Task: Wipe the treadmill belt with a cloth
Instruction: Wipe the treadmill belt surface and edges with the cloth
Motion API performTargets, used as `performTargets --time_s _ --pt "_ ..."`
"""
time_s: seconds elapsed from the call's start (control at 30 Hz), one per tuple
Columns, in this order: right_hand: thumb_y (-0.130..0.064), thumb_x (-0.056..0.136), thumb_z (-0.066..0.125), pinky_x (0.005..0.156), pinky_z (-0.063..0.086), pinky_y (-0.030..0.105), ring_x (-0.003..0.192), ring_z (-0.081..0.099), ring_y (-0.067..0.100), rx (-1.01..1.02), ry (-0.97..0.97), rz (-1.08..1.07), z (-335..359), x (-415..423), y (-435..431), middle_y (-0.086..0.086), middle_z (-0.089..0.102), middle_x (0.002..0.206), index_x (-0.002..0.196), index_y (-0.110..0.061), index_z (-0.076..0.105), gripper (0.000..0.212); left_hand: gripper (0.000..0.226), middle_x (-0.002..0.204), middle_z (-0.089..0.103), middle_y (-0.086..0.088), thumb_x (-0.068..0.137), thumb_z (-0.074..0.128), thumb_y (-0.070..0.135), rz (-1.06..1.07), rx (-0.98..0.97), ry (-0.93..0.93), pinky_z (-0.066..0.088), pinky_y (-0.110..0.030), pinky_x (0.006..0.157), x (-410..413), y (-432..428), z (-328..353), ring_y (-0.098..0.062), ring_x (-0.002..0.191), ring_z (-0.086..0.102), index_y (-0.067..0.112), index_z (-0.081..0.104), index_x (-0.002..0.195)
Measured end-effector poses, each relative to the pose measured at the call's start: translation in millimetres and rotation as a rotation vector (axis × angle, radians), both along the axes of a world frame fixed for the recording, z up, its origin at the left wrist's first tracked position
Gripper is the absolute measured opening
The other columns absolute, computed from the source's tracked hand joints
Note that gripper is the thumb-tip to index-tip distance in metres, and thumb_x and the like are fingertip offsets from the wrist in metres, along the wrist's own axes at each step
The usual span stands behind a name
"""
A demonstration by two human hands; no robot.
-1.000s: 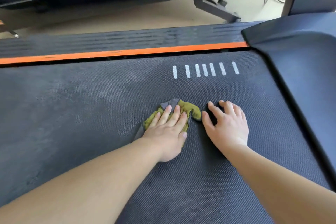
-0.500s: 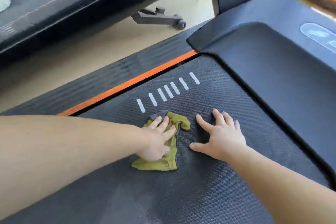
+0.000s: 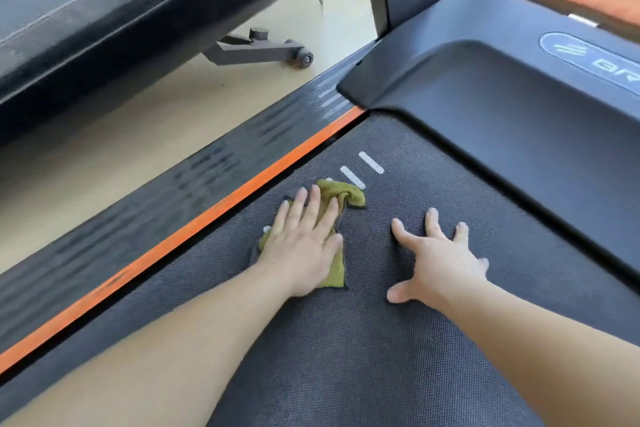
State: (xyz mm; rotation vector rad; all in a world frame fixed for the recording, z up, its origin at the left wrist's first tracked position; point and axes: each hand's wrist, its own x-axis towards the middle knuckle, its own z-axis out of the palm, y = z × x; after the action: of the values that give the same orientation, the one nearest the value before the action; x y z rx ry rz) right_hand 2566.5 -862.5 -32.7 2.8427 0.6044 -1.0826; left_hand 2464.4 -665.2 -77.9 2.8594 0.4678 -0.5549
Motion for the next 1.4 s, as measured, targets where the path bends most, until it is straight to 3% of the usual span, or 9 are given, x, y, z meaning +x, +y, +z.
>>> performTargets --time_s 0.13,0.33,0.5,0.63,0.8,0.97,1.2,1.3,1.4 --pt "-0.058 0.065 0.087 0.110 0.022 0.077 0.151 -0.020 0.043 -0.007 0.037 -0.008 0 3 6 -0.007 -0.026 0.166 0.151 -0.063 -0.001 0.123 0.066 0.166 -0.027 -0.011 0.105 0.006 0.050 0.295 0.067 -0.039 -0.017 -0.054 0.121 51 -13 -8 -0.031 0.150 -0.032 0.020 -0.015 0.161" --pt "-0.058 0.067 0.086 0.110 0.020 0.077 0.150 -0.024 0.043 -0.006 0.055 0.011 0 6 5 -0.006 -0.031 0.164 0.151 -0.063 -0.003 0.122 0.062 0.169 -0.015 0.001 0.108 0.014 0.042 -0.413 0.031 -0.199 -0.011 -0.044 0.125 73 -9 -7 -0.012 0.153 -0.021 0.022 -0.006 0.163" --pt "-0.058 0.068 0.086 0.111 0.020 0.077 0.150 -0.024 0.044 -0.013 0.061 0.009 0 7 4 -0.006 -0.031 0.164 0.151 -0.063 -0.005 0.123 0.063 0.171 0.002 -0.008 0.107 0.012 0.037 0.032 0.177 -0.208 -0.007 -0.047 0.126 73 7 -2 -0.021 0.156 -0.012 0.009 -0.001 0.162" --pt "-0.059 0.068 0.085 0.111 0.021 0.077 0.151 -0.024 0.043 0.004 0.032 0.014 -2 5 2 -0.007 -0.030 0.164 0.150 -0.063 -0.005 0.122 0.062 0.171 -0.003 -0.007 0.108 0.015 0.036 -0.231 0.108 -0.212 -0.009 -0.044 0.126 51 -7 -3 -0.018 0.156 -0.015 0.010 -0.002 0.162" --pt "-0.060 0.066 0.086 0.110 0.021 0.078 0.151 -0.022 0.043 -0.005 0.036 0.008 -1 6 3 -0.007 -0.029 0.164 0.150 -0.064 -0.004 0.123 0.061 0.170 0.014 -0.004 0.108 0.019 0.035 0.002 0.254 -0.197 -0.004 -0.048 0.126 54 43 3 -0.018 0.157 0.000 0.009 0.010 0.162" --pt "-0.060 0.066 0.086 0.111 0.020 0.079 0.151 -0.022 0.042 0.013 0.038 0.001 0 4 2 -0.009 -0.027 0.165 0.150 -0.065 -0.001 0.121 0.056 0.170 0.010 -0.002 0.110 0.018 0.031 -0.238 0.072 -0.233 -0.002 -0.040 0.127 18 21 6 -0.014 0.157 0.001 0.013 0.009 0.163" --pt "-0.057 0.065 0.088 0.111 0.017 0.079 0.151 -0.023 0.040 0.043 0.044 -0.027 -1 1 0 -0.011 -0.026 0.165 0.149 -0.067 0.002 0.121 0.047 0.157 0.045 -0.008 0.106 0.036 0.024 0.068 0.082 -0.353 0.014 -0.040 0.125 11 21 11 -0.024 0.147 0.034 0.012 0.042 0.150" --pt "-0.057 0.065 0.088 0.111 0.017 0.079 0.152 -0.022 0.040 0.039 0.032 -0.023 -2 0 0 -0.011 -0.026 0.166 0.148 -0.067 0.002 0.120 0.052 0.162 0.037 -0.001 0.106 0.038 0.019 -0.069 -0.068 -0.383 0.006 -0.033 0.127 -20 -7 8 -0.014 0.152 0.026 0.017 0.034 0.157" --pt "-0.057 0.066 0.088 0.112 0.017 0.078 0.152 -0.022 0.039 0.040 0.025 -0.021 -3 0 -1 -0.011 -0.025 0.166 0.148 -0.067 0.002 0.119 0.055 0.167 0.025 0.003 0.107 0.034 0.019 -0.057 0.062 -0.344 0.001 -0.035 0.128 -27 29 0 -0.010 0.155 0.014 0.018 0.022 0.161"
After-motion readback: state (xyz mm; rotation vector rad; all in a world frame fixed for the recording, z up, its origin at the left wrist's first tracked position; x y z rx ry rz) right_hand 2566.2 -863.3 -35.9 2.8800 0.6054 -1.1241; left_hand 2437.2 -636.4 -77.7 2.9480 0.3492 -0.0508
